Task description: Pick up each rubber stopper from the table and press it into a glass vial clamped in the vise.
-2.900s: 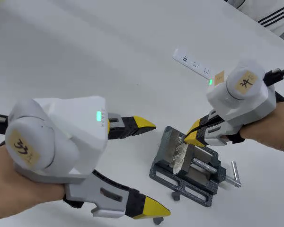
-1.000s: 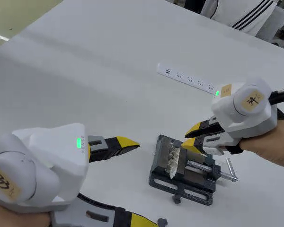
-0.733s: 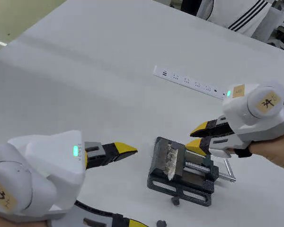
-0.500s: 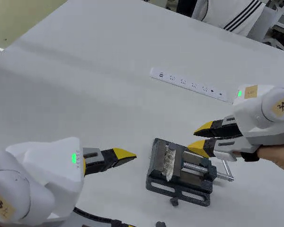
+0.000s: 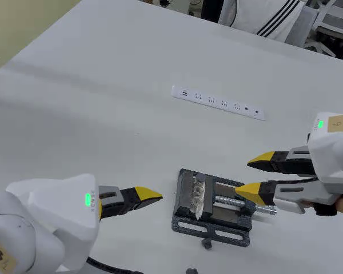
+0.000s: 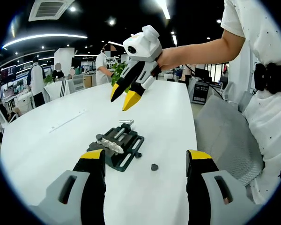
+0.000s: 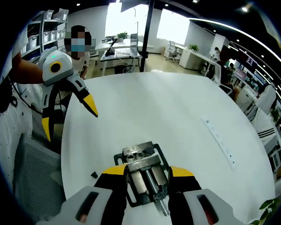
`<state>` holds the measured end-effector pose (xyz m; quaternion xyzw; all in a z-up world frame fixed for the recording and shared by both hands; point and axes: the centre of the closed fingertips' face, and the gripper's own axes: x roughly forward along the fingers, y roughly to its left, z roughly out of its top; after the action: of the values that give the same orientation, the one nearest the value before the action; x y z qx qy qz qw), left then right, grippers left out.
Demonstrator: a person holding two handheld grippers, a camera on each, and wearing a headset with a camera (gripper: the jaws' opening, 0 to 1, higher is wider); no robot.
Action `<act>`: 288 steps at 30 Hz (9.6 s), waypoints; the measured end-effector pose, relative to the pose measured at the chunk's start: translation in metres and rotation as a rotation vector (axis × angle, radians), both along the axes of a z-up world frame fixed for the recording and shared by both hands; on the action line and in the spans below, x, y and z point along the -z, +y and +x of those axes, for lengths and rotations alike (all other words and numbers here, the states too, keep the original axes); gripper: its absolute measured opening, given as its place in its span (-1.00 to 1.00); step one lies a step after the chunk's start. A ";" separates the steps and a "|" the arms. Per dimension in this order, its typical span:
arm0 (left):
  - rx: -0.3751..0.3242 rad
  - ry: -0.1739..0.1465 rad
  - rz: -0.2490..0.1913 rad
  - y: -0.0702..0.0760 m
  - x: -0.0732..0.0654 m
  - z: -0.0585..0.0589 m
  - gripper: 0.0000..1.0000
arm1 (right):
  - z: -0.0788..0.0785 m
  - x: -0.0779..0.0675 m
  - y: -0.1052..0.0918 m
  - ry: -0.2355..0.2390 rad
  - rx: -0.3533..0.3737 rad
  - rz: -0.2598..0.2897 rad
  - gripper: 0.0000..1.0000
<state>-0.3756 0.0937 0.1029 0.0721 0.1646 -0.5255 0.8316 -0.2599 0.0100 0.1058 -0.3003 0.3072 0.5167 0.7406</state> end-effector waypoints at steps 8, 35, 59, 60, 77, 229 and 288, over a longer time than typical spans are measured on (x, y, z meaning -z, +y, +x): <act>0.027 0.009 0.022 -0.004 0.004 -0.002 0.35 | -0.019 -0.006 -0.011 -0.008 0.038 0.044 -0.27; 0.063 0.045 0.064 -0.019 0.014 -0.016 0.32 | -0.075 -0.004 -0.036 -0.016 -0.022 0.167 0.07; 0.057 0.062 0.080 -0.022 0.022 -0.022 0.31 | -0.123 0.050 -0.023 -0.005 -0.350 0.031 -0.11; 0.056 0.064 0.079 -0.022 0.022 -0.022 0.31 | -0.124 0.052 -0.022 0.000 -0.358 0.026 -0.13; 0.043 0.074 0.069 -0.020 0.027 -0.025 0.31 | -0.129 0.087 0.000 0.013 -0.516 -0.064 -0.35; -0.203 0.531 -0.746 0.001 -0.099 0.039 -0.52 | -0.091 -0.094 0.051 0.065 0.005 0.793 -0.98; 0.055 0.964 -1.117 -0.012 -0.143 0.010 -0.85 | -0.116 -0.143 0.078 -0.085 -0.187 0.816 -0.98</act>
<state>-0.3655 0.0819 0.2464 -0.5968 0.2176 -0.5252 0.5663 -0.3760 0.0882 0.2489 -0.0299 0.0180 0.6482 0.7606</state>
